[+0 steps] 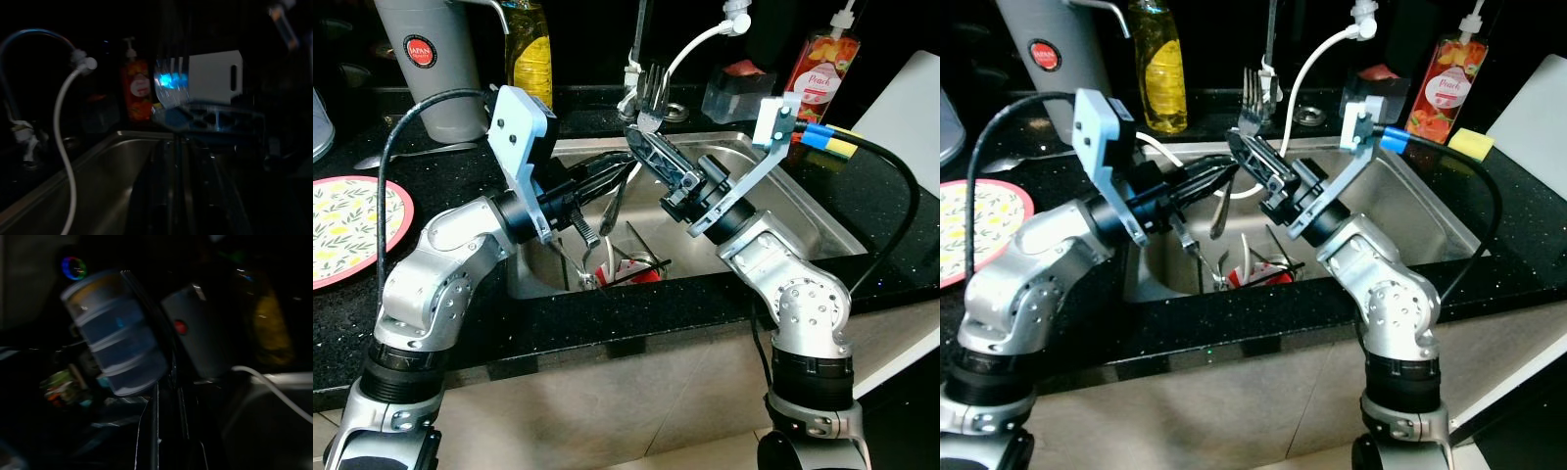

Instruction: Kitchen organization

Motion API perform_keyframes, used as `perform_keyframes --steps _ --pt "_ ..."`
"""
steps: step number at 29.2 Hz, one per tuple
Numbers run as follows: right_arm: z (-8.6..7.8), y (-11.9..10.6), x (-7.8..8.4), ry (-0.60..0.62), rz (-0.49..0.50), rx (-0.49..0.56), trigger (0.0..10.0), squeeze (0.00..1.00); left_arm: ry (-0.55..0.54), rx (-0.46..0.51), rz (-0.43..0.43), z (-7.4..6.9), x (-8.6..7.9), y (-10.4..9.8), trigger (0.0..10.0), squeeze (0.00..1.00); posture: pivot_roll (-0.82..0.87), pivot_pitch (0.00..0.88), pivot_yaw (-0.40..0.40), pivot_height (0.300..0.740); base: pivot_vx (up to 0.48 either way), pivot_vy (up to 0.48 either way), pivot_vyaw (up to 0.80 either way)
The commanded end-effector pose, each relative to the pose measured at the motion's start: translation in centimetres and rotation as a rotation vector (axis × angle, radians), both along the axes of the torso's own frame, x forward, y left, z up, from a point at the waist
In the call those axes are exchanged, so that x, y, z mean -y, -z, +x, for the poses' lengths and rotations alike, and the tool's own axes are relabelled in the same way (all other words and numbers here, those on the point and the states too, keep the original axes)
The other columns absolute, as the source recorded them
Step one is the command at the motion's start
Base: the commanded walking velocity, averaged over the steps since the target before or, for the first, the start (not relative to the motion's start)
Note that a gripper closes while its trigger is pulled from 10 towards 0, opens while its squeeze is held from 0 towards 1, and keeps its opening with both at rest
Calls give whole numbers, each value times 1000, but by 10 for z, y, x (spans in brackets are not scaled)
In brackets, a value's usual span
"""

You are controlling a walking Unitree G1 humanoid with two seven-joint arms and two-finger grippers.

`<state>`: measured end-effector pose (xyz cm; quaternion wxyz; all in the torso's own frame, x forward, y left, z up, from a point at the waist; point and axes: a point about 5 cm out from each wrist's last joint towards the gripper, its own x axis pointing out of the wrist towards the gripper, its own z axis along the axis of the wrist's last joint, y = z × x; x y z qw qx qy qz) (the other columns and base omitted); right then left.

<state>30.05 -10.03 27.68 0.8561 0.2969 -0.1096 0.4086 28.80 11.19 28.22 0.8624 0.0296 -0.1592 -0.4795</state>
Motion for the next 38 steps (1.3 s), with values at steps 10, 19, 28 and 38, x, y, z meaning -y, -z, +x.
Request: perform_keyframes --steps 10,19,28,38 --pt "44 32 34 475 -192 -201 10000 0 -232 -307 149 31 -8 28 10000 0 57 0 -41 740 0 0 0" --pt "51 51 33 590 -397 -201 10000 0 -252 -523 311 36 -10 53 10000 0 59 0 -40 740 0 0 0" --pt "41 69 6 495 -638 -63 10000 0 -181 -579 402 31 -7 63 10000 0 58 0 -34 740 0 0 0" --pt "37 48 7 508 -494 30 10000 0 -169 -584 401 29 -5 61 10000 0 56 0 -37 740 0 0 0"
